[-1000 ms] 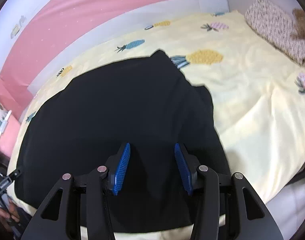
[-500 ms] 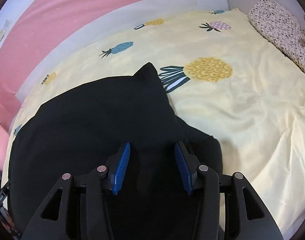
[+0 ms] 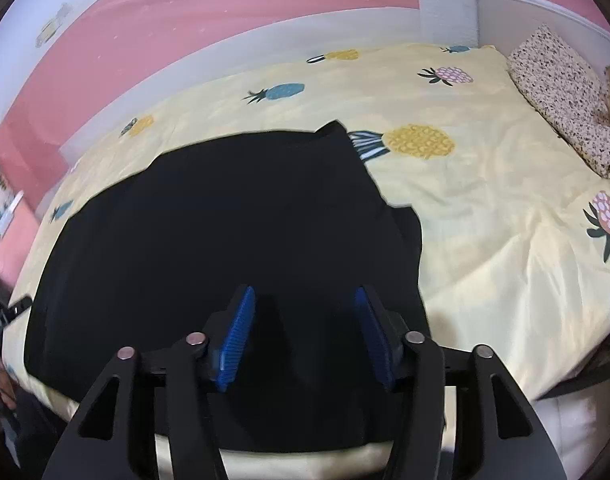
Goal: Fold large clothes
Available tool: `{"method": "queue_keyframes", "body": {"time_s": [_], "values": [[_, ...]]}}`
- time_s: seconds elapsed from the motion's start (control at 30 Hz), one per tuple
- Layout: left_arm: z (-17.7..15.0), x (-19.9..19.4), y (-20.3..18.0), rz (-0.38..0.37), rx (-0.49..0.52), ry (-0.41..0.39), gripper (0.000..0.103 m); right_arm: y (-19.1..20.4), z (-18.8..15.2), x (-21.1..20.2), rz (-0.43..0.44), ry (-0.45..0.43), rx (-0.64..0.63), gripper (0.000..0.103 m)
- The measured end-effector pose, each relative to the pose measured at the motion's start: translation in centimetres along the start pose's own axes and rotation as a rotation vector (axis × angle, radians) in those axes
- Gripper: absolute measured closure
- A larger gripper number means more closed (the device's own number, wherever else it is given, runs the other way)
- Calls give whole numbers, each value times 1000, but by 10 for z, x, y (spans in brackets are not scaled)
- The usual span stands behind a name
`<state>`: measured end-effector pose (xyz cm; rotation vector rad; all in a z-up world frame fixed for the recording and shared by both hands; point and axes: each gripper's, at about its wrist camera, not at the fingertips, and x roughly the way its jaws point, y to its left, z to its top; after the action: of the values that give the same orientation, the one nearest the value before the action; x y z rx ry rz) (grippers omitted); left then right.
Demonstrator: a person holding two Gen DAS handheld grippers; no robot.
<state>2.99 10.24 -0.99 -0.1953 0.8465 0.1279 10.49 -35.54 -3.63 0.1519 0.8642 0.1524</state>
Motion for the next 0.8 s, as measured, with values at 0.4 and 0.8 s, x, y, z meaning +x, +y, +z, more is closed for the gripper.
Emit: {"method": "queue_keyframes", "body": {"time_s": [0.4,0.8], "values": [[-32,11,-9,-8,49,88,50,6,-31,10,-12,72,-8,45],[-30,7,-4,4,46,75,50,-3,-23,7,-30,57,6,38]]}}
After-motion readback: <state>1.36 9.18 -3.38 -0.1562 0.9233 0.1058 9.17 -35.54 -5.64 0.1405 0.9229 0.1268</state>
